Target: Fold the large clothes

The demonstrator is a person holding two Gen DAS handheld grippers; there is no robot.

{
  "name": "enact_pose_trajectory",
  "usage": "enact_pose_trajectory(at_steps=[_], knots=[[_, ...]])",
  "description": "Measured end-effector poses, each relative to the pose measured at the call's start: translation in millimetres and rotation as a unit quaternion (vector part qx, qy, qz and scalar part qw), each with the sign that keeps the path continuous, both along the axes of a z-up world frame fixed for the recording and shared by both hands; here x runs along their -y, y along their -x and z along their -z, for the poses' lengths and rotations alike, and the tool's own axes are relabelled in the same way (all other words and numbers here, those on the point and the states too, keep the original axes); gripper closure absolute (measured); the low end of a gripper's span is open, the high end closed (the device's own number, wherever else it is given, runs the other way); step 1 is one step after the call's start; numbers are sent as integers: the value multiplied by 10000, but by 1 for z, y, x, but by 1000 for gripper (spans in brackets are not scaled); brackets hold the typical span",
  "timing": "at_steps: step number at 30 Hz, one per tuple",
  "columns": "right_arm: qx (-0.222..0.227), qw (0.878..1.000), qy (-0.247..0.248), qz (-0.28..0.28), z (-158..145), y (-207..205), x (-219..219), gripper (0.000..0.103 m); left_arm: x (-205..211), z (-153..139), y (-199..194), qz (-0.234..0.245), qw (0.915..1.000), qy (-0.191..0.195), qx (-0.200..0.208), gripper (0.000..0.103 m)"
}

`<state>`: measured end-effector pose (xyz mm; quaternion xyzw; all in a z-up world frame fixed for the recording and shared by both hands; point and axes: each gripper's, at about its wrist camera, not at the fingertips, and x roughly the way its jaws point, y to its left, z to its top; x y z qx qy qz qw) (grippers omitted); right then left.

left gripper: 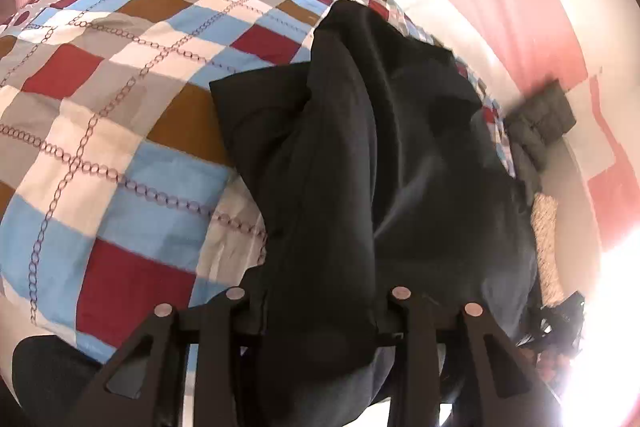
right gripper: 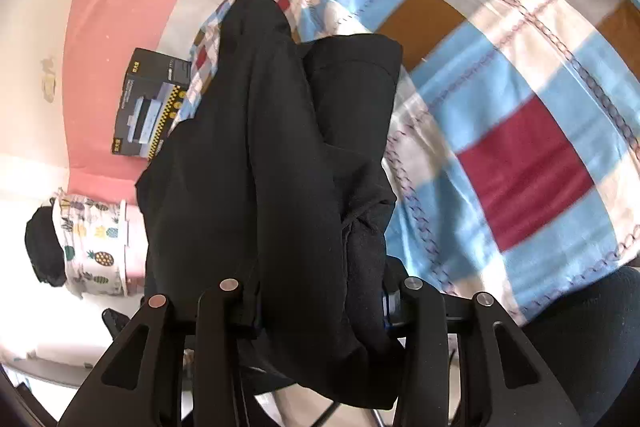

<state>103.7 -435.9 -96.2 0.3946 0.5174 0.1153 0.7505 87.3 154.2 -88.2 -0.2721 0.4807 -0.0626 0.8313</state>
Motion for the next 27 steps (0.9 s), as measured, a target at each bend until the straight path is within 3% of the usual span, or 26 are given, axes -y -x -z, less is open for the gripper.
enact_pose_trajectory(at_steps=[4,6,8,15,21,27], knots=[[-11,9998,186,-43,-1,-8,-3,53,1,1,-1,-61,9999,-98,-32,62],[-66,9998,211,0,-1,-6,0,45,0,-1,0,-106,9998,-144,-115,54],[-41,9988,492,61,-9,-1,3,40,-2,-5,3,-123,9994,-211,-230,51],[929,9896,1011,420,-61,12,24,37,-14,-37,11,-225,9982,-525,157,48],[1080,9824,1525,-29,-60,-30,0,36,-1,-56,-43,-20,9969,-648,447,43],[1112,9805,1598,-257,-53,-104,-3,36,5,-51,-132,106,9971,-699,268,42]])
